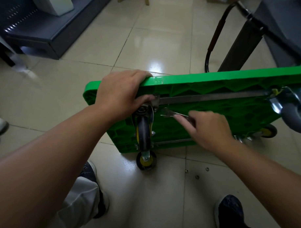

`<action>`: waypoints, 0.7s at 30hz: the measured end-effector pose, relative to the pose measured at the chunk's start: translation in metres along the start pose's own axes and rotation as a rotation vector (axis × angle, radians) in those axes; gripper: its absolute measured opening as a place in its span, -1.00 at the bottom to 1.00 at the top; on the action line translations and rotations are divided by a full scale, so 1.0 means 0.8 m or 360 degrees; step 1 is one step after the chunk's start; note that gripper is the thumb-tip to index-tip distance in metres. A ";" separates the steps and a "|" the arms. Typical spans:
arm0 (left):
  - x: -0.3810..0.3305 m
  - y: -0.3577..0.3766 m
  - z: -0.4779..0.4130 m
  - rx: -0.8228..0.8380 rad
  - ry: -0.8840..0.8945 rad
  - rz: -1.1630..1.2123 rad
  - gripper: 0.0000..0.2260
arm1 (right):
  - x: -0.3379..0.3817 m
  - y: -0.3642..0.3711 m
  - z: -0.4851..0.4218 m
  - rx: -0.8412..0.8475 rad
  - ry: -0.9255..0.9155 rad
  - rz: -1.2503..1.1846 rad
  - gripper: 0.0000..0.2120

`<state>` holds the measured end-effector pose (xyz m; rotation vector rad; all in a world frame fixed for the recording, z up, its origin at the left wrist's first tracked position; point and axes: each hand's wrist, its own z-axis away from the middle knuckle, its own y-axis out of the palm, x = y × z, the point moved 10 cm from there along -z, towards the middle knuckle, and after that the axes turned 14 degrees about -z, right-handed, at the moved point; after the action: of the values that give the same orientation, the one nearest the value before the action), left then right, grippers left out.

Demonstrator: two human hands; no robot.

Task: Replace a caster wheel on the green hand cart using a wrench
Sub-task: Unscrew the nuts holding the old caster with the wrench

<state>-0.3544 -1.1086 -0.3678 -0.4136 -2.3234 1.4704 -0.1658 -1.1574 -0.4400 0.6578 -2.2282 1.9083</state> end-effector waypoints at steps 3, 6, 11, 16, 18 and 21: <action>-0.001 0.002 -0.001 0.0007 0.0004 -0.0012 -0.52 | -0.047 0.051 0.023 -0.0109 0.0257 -0.0764 -0.40; 0.000 0.004 -0.002 0.0024 0.0006 -0.0022 -0.52 | -0.047 0.093 0.030 -0.0233 0.0340 -0.1206 -0.46; 0.003 0.006 -0.002 0.0031 -0.0002 -0.0033 -0.52 | -0.038 0.152 0.020 -0.0340 0.0470 -0.1526 -0.38; 0.003 0.009 -0.002 0.0022 -0.0007 -0.0041 -0.50 | -0.026 0.176 0.008 -0.0344 0.0439 -0.1530 -0.42; 0.004 0.009 -0.001 0.0011 -0.0003 -0.0054 -0.48 | -0.024 0.181 0.004 -0.0350 0.0420 -0.1558 -0.51; 0.004 0.009 -0.001 0.0000 0.0001 -0.0043 -0.49 | -0.015 0.180 -0.002 -0.0401 0.0390 -0.1556 -0.58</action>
<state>-0.3564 -1.1039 -0.3736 -0.3807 -2.3195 1.4577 -0.2142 -1.1384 -0.5745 1.1102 -1.4925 1.1156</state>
